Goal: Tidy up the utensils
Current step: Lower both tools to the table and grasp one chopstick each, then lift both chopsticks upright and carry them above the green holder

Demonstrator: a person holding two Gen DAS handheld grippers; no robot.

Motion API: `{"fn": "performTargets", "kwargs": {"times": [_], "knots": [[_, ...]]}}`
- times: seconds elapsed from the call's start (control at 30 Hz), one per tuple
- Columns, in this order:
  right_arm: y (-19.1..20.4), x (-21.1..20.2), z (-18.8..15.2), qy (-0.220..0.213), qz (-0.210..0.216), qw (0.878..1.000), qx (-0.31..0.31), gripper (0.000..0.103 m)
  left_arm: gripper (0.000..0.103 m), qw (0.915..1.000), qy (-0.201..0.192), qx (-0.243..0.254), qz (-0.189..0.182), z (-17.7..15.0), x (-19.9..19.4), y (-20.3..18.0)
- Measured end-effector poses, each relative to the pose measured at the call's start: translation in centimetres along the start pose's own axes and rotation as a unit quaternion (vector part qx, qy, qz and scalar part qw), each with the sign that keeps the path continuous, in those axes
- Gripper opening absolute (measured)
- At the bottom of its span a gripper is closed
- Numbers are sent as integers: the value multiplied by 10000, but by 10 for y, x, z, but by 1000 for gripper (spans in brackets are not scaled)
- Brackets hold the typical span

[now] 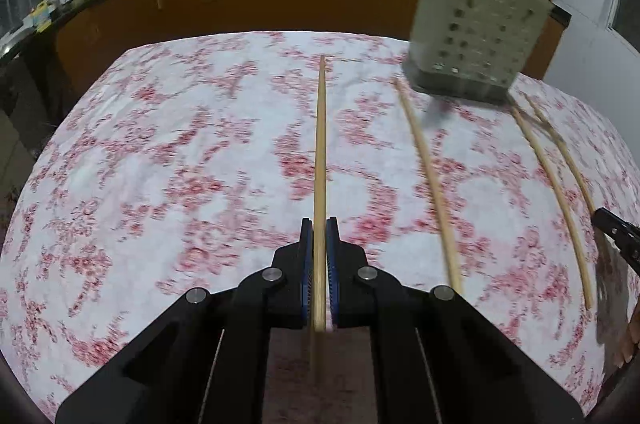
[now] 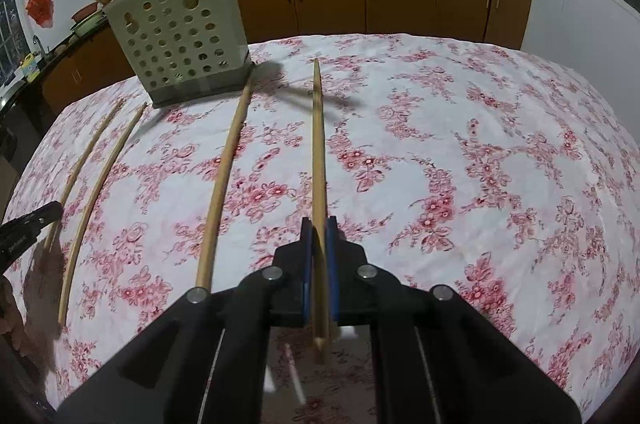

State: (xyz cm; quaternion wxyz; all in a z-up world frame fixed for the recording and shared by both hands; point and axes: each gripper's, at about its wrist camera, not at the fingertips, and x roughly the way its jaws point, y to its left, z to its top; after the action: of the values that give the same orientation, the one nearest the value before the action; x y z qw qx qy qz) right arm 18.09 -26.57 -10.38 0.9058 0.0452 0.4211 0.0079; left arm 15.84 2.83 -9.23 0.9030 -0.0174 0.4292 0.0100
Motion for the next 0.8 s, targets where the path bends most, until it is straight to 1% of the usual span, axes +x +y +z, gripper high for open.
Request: {"fn": "performTargets", "kwargs": {"times": [0.17,0.33,0.8], "knots": [[5,2,0,20,78,9999,-99,9,8,9999,-24,-74,-93,0,-1,6],[9,4,0,-11,41,9998,-206,10,8,9998,-23,-116,-162,0,-2,8],[9,4,0,-15,58,9998,-201,10,8,9998,-18,-130,-168,0,-1,8]]}}
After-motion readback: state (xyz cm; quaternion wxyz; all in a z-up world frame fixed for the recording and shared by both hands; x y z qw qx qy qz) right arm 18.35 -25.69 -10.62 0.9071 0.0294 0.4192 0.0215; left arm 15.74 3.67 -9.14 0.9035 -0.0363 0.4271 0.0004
